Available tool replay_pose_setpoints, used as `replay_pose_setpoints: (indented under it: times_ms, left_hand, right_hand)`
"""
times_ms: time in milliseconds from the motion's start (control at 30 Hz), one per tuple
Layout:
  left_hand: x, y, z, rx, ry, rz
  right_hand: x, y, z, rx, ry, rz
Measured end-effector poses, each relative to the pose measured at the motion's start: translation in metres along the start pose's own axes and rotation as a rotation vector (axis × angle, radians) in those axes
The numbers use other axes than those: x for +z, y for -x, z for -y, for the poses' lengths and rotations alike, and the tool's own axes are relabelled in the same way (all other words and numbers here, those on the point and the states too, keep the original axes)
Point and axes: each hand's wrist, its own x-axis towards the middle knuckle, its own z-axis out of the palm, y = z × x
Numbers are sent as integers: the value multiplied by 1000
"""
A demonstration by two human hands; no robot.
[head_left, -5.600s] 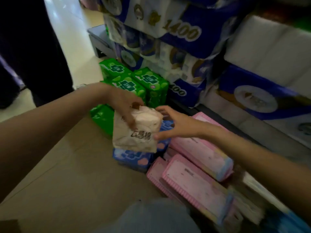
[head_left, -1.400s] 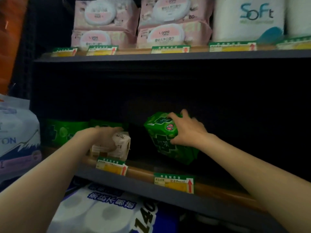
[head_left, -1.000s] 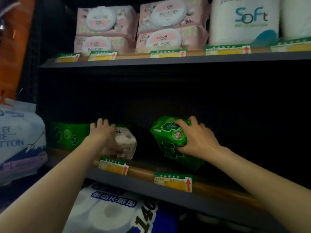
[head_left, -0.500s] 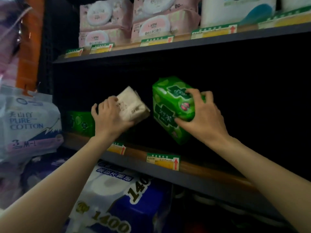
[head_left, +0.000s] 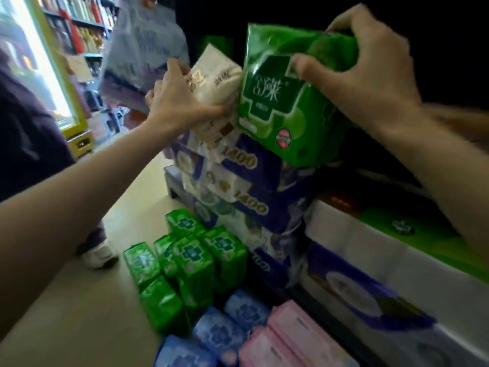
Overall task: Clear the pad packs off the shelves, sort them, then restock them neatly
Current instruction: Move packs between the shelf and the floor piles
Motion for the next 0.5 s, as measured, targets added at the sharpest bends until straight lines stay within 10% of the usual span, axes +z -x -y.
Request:
replay_pose_setpoints:
  times_ms: [500]
  left_hand:
    - [17,179,240,-806,-144,317]
  right_hand:
    - [191,221,45,320,-195,1168]
